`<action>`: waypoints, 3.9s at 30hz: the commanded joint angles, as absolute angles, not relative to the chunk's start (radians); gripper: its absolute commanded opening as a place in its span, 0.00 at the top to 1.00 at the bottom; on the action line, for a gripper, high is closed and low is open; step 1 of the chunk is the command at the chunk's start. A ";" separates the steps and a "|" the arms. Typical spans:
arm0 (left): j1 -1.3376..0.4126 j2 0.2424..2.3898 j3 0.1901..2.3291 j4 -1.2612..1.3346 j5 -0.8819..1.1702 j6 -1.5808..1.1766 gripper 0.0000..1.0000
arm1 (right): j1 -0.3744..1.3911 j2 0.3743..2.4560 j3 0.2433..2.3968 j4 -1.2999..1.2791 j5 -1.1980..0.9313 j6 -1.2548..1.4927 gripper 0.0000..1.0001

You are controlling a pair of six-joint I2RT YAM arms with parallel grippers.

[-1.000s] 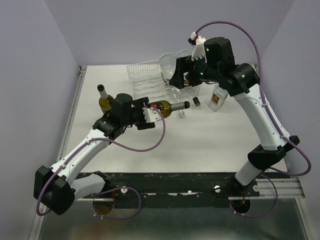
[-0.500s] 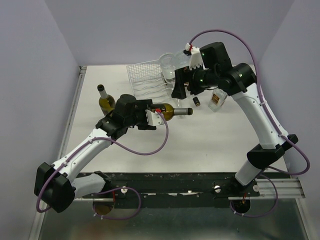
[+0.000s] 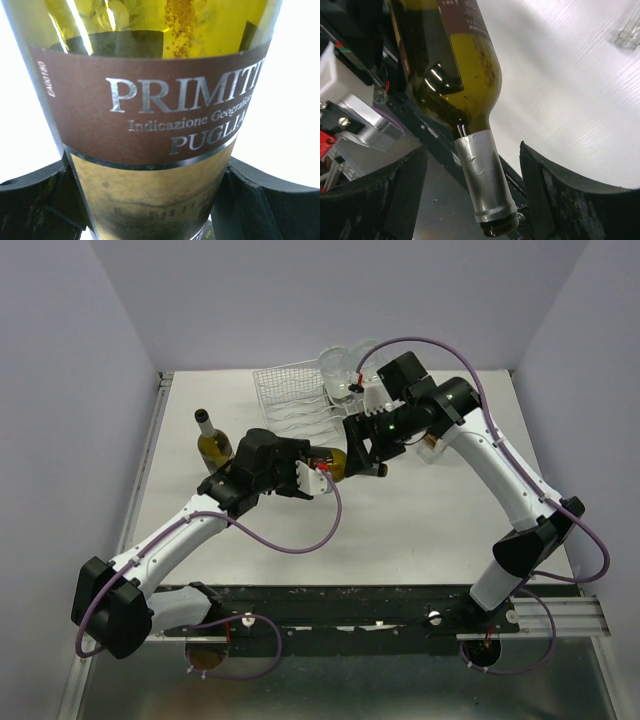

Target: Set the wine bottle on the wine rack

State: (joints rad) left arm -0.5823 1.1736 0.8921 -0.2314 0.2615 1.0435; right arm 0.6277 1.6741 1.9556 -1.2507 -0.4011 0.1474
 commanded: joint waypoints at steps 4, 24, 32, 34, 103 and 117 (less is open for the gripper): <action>-0.595 1.180 0.936 -0.112 0.252 1.094 1.00 | 0.626 1.680 1.887 -1.290 -0.495 0.121 0.22; -0.612 1.215 0.963 -0.097 0.213 1.092 1.00 | 0.677 1.738 1.853 -1.279 -0.393 0.123 0.46; -0.615 1.219 0.991 -0.110 0.216 1.088 1.00 | 0.678 1.767 1.877 -1.298 -0.371 0.126 0.43; -0.617 1.221 0.989 -0.110 0.207 1.103 1.00 | 0.684 1.781 1.894 -1.305 -0.370 0.117 0.35; -0.437 0.977 1.114 -0.043 0.316 0.212 0.01 | 0.704 1.713 1.419 -0.480 0.107 0.304 0.99; -0.423 0.973 1.120 -0.052 0.311 0.178 0.01 | 0.704 1.801 1.341 -0.145 0.182 0.397 0.99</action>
State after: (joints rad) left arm -0.4309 0.9863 1.1019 -0.0486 0.2920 0.2005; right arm 0.7120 1.7916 1.3365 -0.4915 0.0818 0.3271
